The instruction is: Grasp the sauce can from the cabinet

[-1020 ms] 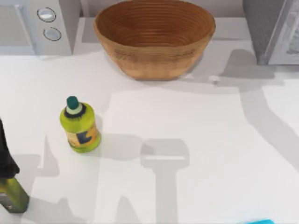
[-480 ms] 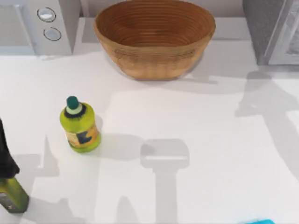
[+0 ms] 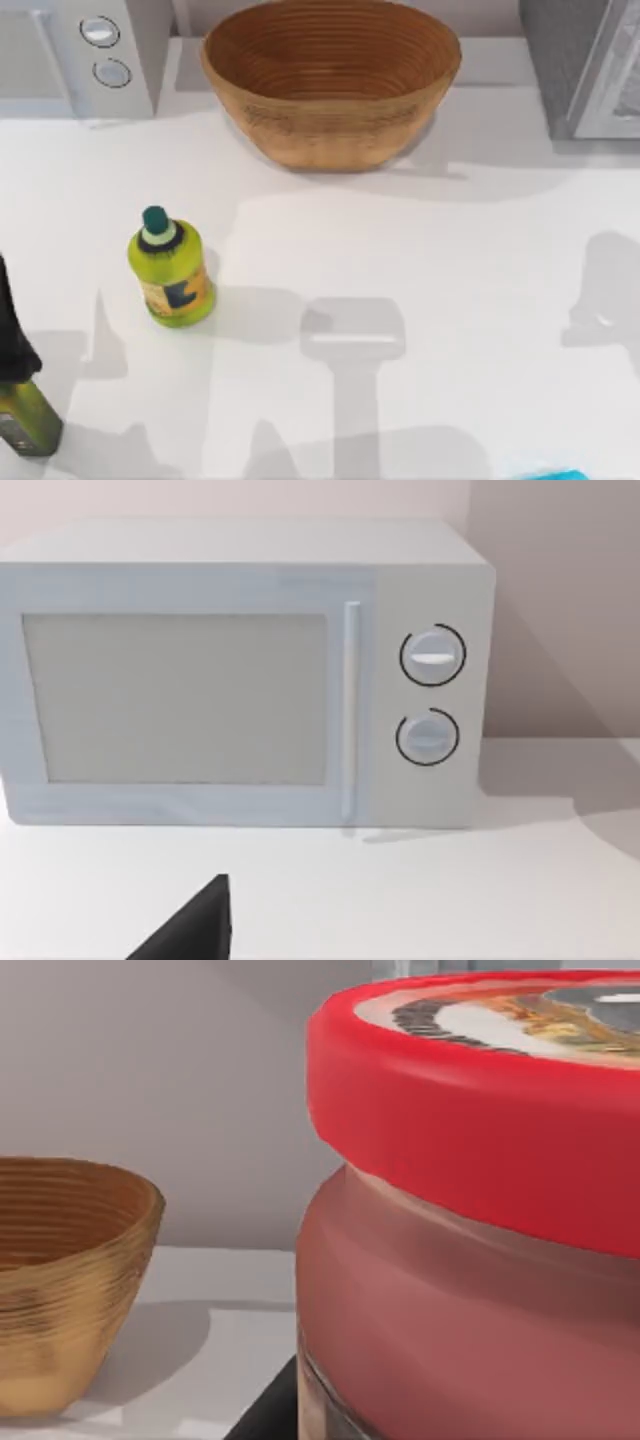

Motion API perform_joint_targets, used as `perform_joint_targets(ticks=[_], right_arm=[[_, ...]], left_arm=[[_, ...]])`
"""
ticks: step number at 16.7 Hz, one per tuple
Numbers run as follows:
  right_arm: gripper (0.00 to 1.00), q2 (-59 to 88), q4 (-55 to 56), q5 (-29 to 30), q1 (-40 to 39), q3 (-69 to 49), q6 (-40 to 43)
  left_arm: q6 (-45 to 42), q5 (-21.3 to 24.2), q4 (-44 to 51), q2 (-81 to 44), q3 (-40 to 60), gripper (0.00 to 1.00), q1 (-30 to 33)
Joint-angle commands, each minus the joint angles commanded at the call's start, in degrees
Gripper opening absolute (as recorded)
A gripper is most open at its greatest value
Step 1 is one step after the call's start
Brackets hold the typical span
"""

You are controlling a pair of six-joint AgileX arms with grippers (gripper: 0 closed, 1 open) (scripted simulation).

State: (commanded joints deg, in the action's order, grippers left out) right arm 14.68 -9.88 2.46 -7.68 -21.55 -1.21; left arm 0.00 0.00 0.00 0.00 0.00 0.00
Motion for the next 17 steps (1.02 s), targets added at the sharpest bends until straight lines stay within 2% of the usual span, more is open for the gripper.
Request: perform_joint_targets(ticks=[3,6,14,17], right_arm=[[0.00,-8.5,5.7,-1.9,4.4,12.6,0.6],[0.00,-13.5,9.1,-2.5,7.0,19.8,1.1],[0.00,-13.8,10.3,-2.4,7.2,21.5,1.1],[0.00,-8.4,15.4,-2.4,4.5,20.7,1.0]], left_arm=[[0.0,0.0,0.0,0.0,0.0,1.00,0.0],[0.0,0.0,0.0,0.0,0.0,1.00,0.0],[0.0,0.0,0.0,0.0,0.0,1.00,0.0],[0.0,0.0,0.0,0.0,0.0,1.00,0.0]])
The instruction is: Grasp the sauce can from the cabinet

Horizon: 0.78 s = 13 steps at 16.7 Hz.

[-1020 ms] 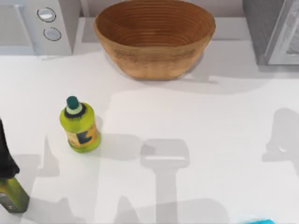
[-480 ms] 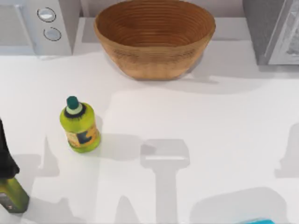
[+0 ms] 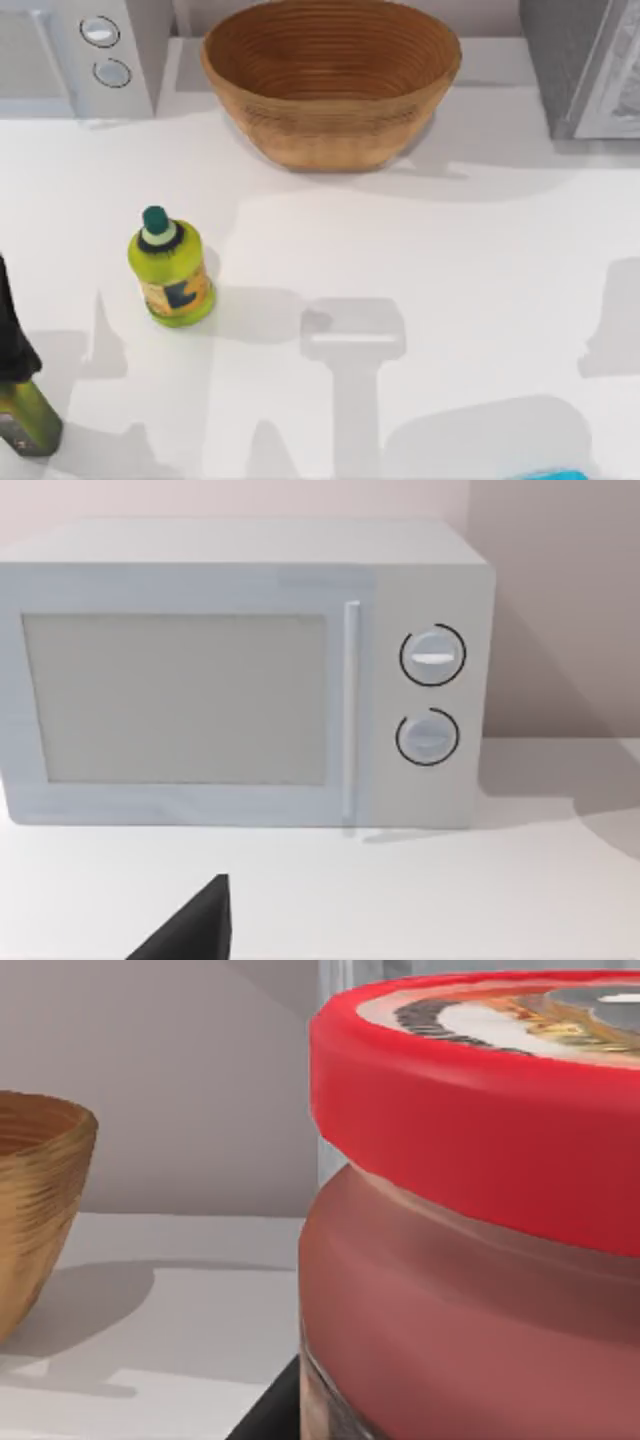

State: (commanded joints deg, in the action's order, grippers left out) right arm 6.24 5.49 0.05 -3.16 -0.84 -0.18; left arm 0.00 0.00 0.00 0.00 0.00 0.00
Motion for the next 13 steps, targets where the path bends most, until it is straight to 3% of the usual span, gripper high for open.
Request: perform_joint_targets(ticks=[5,13], right_arm=[[0.00,20.8,18.4,0.3,-8.5,-3.3,-0.1],[0.00,68.8,59.2,1.0,-26.1,-12.4,-0.2]], left_arm=[[0.0,0.0,0.0,0.0,0.0,1.00,0.0],[0.0,0.0,0.0,0.0,0.0,1.00,0.0]])
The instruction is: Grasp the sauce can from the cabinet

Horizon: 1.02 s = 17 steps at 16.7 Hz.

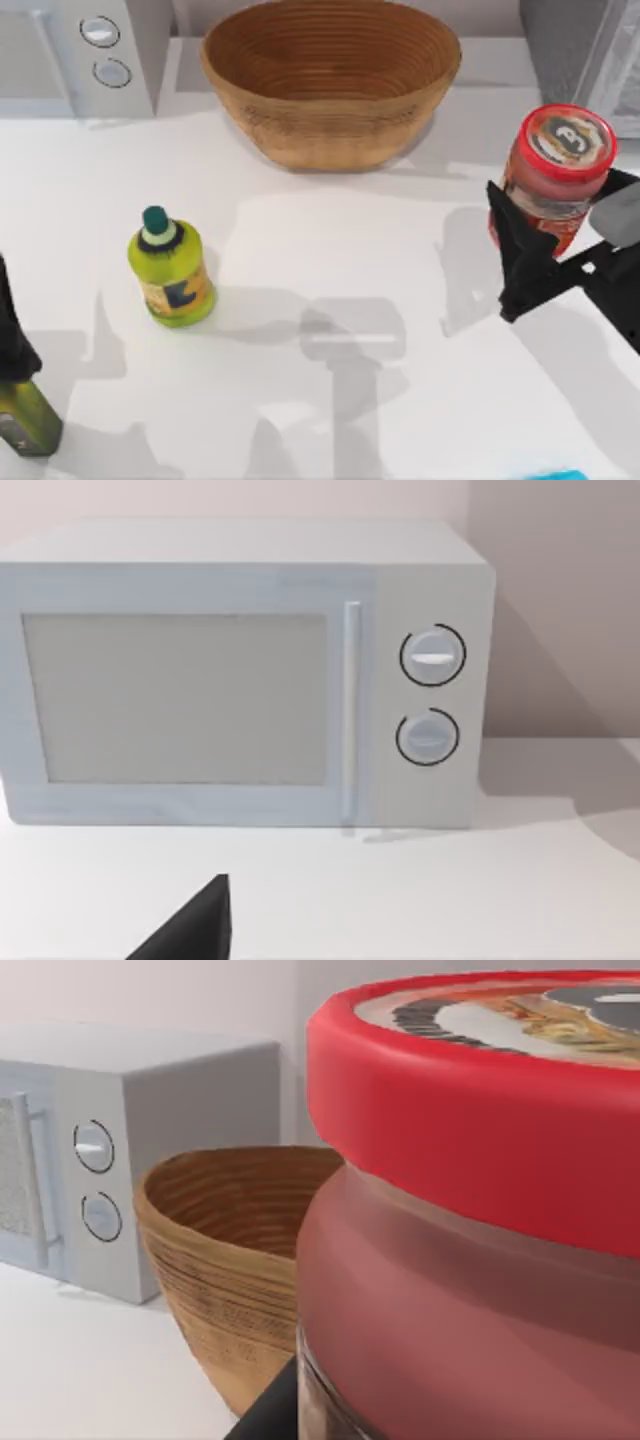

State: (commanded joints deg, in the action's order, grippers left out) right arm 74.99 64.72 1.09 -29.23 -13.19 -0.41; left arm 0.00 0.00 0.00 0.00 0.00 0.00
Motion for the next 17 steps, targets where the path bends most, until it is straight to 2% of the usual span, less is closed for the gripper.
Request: perform_joint_targets(ticks=[4,8,11,17], right_arm=[[0.00,21.7,17.8,0.4,-7.6,-3.5,-0.1],[0.00,36.4,29.3,0.6,-13.0,-5.3,-0.4],[0.00,41.3,32.9,0.7,-14.9,-5.7,-0.5],[0.00,41.9,33.0,0.6,-14.9,-5.6,-0.6]], left_arm=[[0.0,0.0,0.0,0.0,0.0,1.00,0.0],[0.0,0.0,0.0,0.0,0.0,1.00,0.0],[0.0,0.0,0.0,0.0,0.0,1.00,0.0],[0.0,0.0,0.0,0.0,0.0,1.00,0.0]])
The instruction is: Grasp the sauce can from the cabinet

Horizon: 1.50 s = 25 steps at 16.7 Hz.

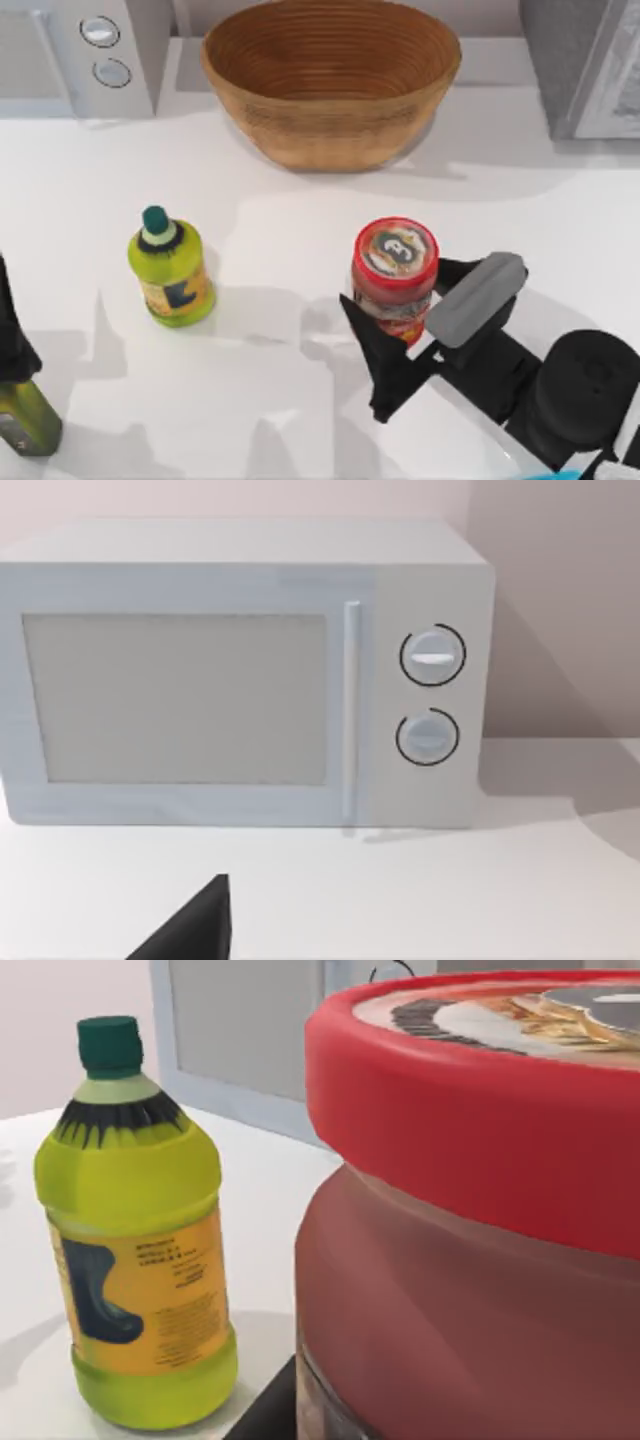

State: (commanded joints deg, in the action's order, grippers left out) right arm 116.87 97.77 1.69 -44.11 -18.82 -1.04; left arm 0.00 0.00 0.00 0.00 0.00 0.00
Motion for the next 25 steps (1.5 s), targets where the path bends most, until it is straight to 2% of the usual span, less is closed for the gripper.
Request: perform_joint_targets(ticks=[7,12,25], right_arm=[[0.00,9.7,-2.7,0.1,-0.1,-13.1,0.2],[0.00,11.2,-3.4,0.1,0.0,-15.0,0.2],[0.98,11.2,-3.4,0.1,0.0,-15.0,0.2]], left_arm=[[0.0,0.0,0.0,0.0,0.0,1.00,0.0],[0.0,0.0,0.0,0.0,0.0,1.00,0.0],[0.0,0.0,0.0,0.0,0.0,1.00,0.0]])
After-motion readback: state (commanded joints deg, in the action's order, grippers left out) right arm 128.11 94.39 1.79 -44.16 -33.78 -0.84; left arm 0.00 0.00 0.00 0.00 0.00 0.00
